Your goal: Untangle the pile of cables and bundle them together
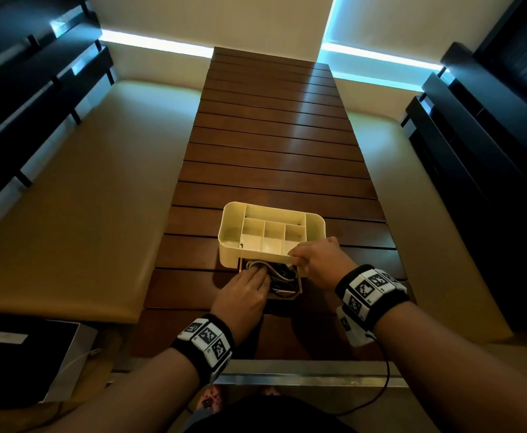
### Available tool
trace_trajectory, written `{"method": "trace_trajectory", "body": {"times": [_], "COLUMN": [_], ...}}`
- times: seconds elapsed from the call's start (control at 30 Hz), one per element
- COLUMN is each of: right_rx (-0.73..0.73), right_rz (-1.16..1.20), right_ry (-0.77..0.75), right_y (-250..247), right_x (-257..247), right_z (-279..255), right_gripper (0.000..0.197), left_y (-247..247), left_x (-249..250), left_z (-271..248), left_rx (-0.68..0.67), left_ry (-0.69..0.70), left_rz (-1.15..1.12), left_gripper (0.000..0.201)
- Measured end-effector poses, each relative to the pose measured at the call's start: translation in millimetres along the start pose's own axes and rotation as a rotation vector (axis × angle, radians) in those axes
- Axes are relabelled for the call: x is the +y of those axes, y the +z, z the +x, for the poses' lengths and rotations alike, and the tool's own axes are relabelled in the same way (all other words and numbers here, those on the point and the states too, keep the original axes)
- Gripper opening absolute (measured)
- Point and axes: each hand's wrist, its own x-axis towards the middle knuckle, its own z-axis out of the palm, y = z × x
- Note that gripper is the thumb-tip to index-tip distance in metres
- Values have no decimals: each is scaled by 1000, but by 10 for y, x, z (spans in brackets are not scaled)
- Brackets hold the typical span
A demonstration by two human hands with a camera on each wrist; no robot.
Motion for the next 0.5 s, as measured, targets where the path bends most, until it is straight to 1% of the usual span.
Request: {"method": "trace_trajectory", "body": {"times": [0.07, 0.13, 0.2, 0.23, 0.3, 0.37, 0.43, 0.5], "right_rx": [-5, -1, 9, 7, 2, 16, 17, -1], "right_rz": [-9, -40, -80, -96, -115, -129, -138, -142], "right_ry": [-3, 2, 12, 16, 16, 6, -2, -5], "right_y": [-8, -1, 34, 66, 149, 206, 214, 209], "right_x": [-16, -35, -54, -60, -65, -67, -69, -65], "right_z": [0, 10, 15, 10, -6, -14, -11, -19], "right_gripper": [30, 29, 29, 35, 53, 65, 72, 81], "left_y": [-46, -95, -128, -127, -117, -106, -121, -138], "left_x": [2, 8, 5, 3, 6, 11, 9, 8], "left_z": [35, 74, 86, 89, 93, 94, 98, 125], "left_rx": [-17, -9, 3, 14, 43, 74, 92, 84], "left_ry": [11, 34, 26, 18, -6, -37, -62, -94], "left_rz": [-14, -6, -2, -9, -18, -41, -61, -63], "left_gripper": [44, 40, 39, 38, 34, 21, 5, 10]}}
